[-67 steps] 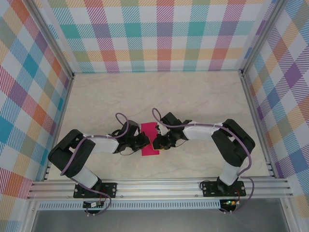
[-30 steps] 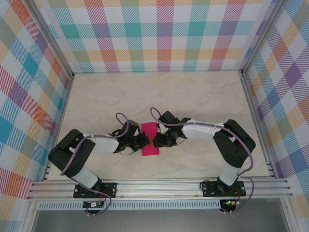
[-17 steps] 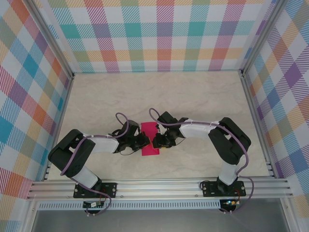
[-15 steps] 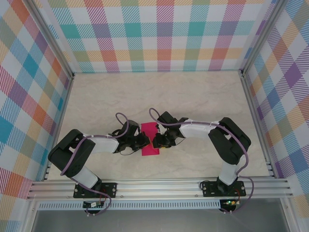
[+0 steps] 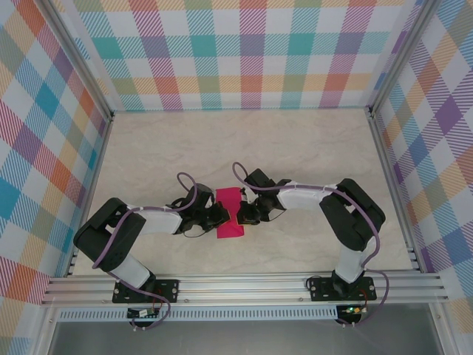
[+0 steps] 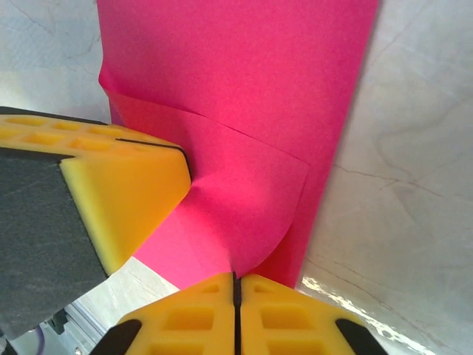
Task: Fold a paper plane with a square sheet of paper (pick it up from the middle)
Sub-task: Fold the triangle a second time at the center of the table.
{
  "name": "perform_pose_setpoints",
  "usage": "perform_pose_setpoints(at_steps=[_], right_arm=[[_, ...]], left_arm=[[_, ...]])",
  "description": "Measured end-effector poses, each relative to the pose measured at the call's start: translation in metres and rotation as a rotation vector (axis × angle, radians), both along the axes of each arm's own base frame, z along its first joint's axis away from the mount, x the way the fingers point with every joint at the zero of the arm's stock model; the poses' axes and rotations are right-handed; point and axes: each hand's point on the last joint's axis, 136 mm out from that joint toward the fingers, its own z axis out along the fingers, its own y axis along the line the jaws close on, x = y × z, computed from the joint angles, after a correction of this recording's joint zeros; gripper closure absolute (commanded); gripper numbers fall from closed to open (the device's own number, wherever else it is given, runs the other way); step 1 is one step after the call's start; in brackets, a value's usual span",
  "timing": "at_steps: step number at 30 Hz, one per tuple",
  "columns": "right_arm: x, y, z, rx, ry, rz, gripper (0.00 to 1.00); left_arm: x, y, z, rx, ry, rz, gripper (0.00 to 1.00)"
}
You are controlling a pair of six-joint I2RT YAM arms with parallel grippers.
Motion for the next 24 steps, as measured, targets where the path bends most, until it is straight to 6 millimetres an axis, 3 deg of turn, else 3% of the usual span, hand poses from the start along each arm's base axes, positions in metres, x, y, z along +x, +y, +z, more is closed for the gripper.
perform_pose_setpoints(at_steps=[5, 14, 18, 24], right_arm=[[0.001, -0.001, -0.001, 0.040, 0.019, -0.013, 0.97], [0.003, -0.007, -0.006, 0.073, 0.036, -0.037, 0.98], [0.004, -0.009, -0.008, 0.078, 0.038, -0.047, 0.98], [0.005, -0.008, -0.010, 0.081, 0.053, -0.059, 0.99]], left_arm=[[0.000, 0.000, 0.000, 0.000, -0.004, -0.003, 0.99], [0.004, -0.004, 0.017, -0.027, -0.054, -0.015, 0.78], [0.006, -0.005, 0.027, -0.045, -0.085, -0.021, 0.77], [0.005, -0.010, 0.027, -0.064, -0.081, -0.039, 0.76]])
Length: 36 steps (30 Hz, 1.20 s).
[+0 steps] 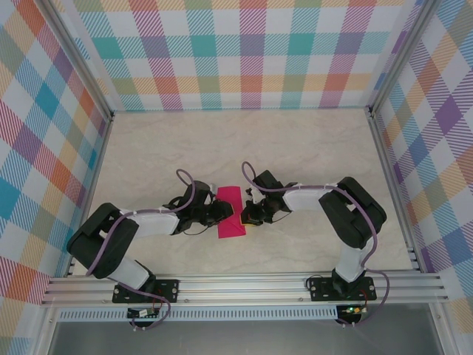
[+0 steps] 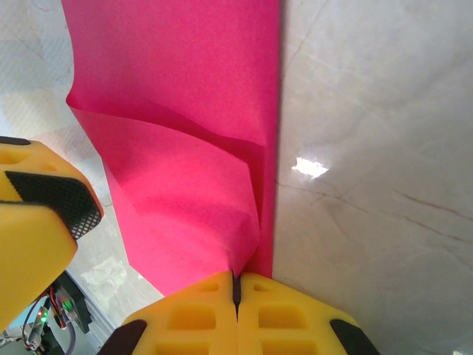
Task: Fold a paper plane with a square sheet of paper (pick it up from the middle)
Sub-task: Fold the triangle a second time at the center of the table.
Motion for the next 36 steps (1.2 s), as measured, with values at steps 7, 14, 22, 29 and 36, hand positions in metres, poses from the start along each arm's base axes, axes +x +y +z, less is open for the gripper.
perform_pose_setpoints(at_steps=[7, 14, 22, 29, 36], right_arm=[[0.000, 0.001, 0.000, 0.008, 0.002, 0.001, 1.00], [0.000, 0.000, 0.000, 0.016, 0.006, -0.003, 0.93], [0.001, -0.006, 0.013, 0.011, -0.044, -0.016, 0.84], [-0.003, 0.002, 0.036, 0.083, -0.078, 0.015, 0.90], [-0.022, 0.013, 0.028, 0.092, -0.029, 0.080, 0.91]], left_arm=[[0.000, -0.003, -0.016, 0.013, 0.036, -0.013, 0.77], [0.002, -0.005, -0.023, 0.023, 0.049, -0.011, 0.80], [0.004, -0.005, -0.024, 0.022, 0.046, -0.004, 0.82], [0.004, -0.005, -0.024, 0.024, 0.047, -0.003, 0.83], [0.004, -0.005, -0.024, 0.025, 0.047, -0.003, 0.84]])
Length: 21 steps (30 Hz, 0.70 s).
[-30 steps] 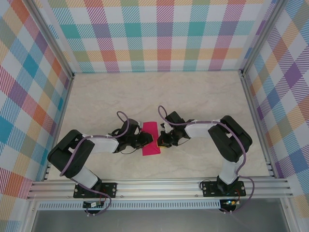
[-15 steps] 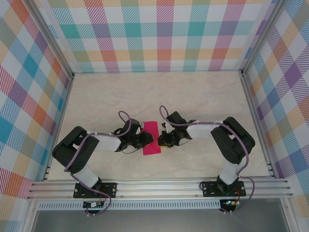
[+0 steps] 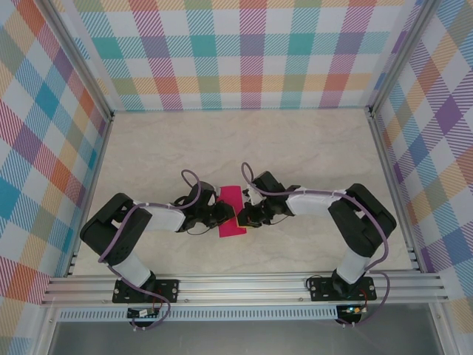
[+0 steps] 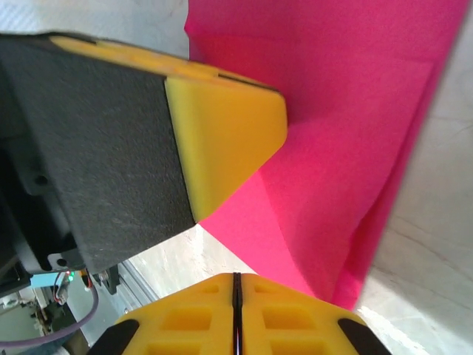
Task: Fold a paper plane with a square sheet of paper (pick it up from the middle)
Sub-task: Fold the triangle a second time at the center of the table.
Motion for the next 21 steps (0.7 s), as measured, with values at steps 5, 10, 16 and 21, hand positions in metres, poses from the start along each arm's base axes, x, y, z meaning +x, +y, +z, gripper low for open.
perform_pose_setpoints(at_steps=[5, 10, 16, 21], right_arm=[[-0.005, -0.001, -0.008, -0.028, 0.023, 0.024, 0.90], [-0.002, -0.005, -0.018, -0.084, 0.017, 0.029, 0.90], [-0.001, -0.011, -0.029, -0.129, 0.013, 0.033, 0.89], [-0.001, -0.011, -0.030, -0.132, 0.012, 0.030, 0.89]], left_arm=[[0.001, -0.001, 0.000, 0.000, 0.001, -0.001, 0.83], [0.001, -0.001, 0.000, 0.000, 0.001, -0.001, 0.84], [0.001, -0.001, -0.001, 0.001, 0.001, -0.001, 0.84], [0.001, -0.001, -0.001, 0.001, 0.002, -0.001, 0.85]])
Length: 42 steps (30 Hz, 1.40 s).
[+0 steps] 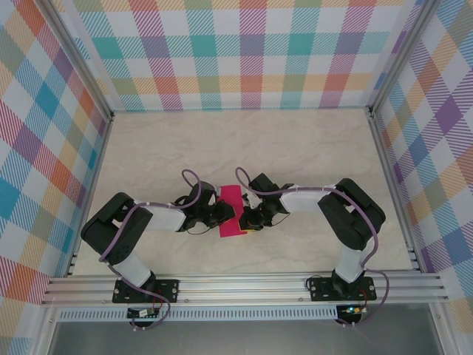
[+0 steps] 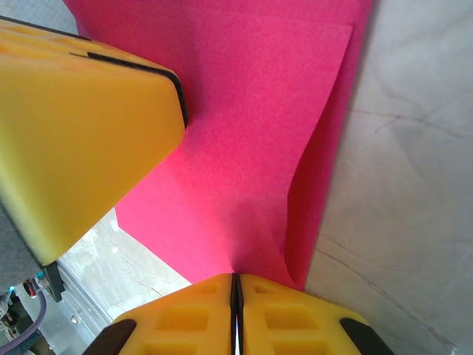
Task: Fold a paper plane with a square sheet of paper (pick it up from the middle)
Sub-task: Fold the triangle a second time at the center of the table.
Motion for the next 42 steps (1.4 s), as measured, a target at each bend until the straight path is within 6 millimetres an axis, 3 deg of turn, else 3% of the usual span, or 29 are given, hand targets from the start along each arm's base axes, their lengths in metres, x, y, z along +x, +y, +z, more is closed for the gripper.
perform_pose_setpoints(at_steps=[12, 34, 42], right_arm=[[-0.007, -0.006, 0.001, 0.012, -0.001, -0.001, 0.86], [-0.017, -0.023, 0.005, -0.003, 0.053, -0.052, 0.90], [0.007, 0.002, 0.034, 0.084, 0.006, -0.068, 0.89]], left_arm=[[0.000, 0.000, -0.001, 0.003, 0.001, 0.002, 0.86], [0.000, 0.000, -0.001, 0.004, 0.001, 0.001, 0.86], [0.000, 0.000, -0.001, 0.004, 0.001, 0.001, 0.86]])
